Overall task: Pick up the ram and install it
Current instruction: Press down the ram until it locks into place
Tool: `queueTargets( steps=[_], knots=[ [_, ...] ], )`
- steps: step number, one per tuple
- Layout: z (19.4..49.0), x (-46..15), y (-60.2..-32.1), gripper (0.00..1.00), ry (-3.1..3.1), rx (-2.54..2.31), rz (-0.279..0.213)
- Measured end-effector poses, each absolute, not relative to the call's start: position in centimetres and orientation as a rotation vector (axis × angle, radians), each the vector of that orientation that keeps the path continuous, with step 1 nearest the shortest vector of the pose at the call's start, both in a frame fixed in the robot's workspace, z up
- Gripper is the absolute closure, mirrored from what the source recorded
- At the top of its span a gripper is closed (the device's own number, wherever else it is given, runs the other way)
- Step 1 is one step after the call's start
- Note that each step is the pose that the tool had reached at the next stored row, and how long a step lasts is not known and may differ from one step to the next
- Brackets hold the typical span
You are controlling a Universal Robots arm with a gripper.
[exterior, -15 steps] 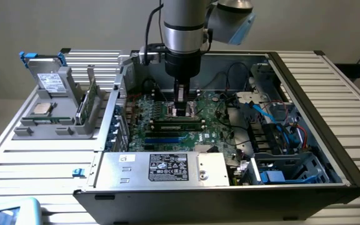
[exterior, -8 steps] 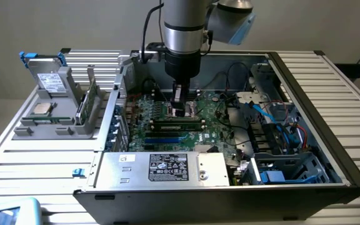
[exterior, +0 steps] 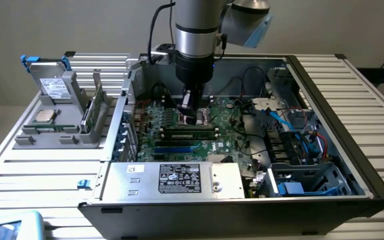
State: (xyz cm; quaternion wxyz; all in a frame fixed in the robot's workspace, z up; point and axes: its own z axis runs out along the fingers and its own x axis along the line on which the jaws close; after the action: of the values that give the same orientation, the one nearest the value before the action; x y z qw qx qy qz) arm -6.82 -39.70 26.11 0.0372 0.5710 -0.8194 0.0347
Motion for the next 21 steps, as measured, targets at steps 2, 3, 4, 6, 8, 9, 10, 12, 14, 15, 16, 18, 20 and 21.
queueTargets(
  steps=[2,3,4,6,8,9,10,12,14,15,16,18,20,21],
  knots=[
    [26.1,-6.82,-39.71,0.89,-2.541,1.713,0.104],
    [26.11,-6.82,-39.71,0.89,-2.553,1.693,0.104],
    [26.11,-6.82,-39.72,0.89,-2.565,1.674,0.103],
    [26.11,-6.82,-39.73,0.89,-2.588,1.637,0.101],
    [26.11,-6.82,-39.74,0.89,-2.612,1.596,0.099],
    [26.11,-6.82,-39.74,0.89,-2.624,1.577,0.098],
    [26.11,-6.82,-39.74,0.89,-2.634,1.558,0.097],
    [26.11,-6.82,-39.75,0.89,-2.656,1.519,0.096],
    [26.11,-6.82,-39.76,0.89,-2.677,1.48,0.094],
    [26.11,-6.82,-39.77,0.89,-2.688,1.458,0.093],
    [26.11,-6.82,-39.77,0.89,-2.698,1.439,0.092],
    [26.11,-6.82,-39.78,0.89,-2.718,1.399,0.09],
    [26.11,-6.82,-39.79,0.89,-2.738,1.359,0.088],
    [26.11,-6.82,-39.79,0.89,-2.747,1.34,0.087]
  ],
)
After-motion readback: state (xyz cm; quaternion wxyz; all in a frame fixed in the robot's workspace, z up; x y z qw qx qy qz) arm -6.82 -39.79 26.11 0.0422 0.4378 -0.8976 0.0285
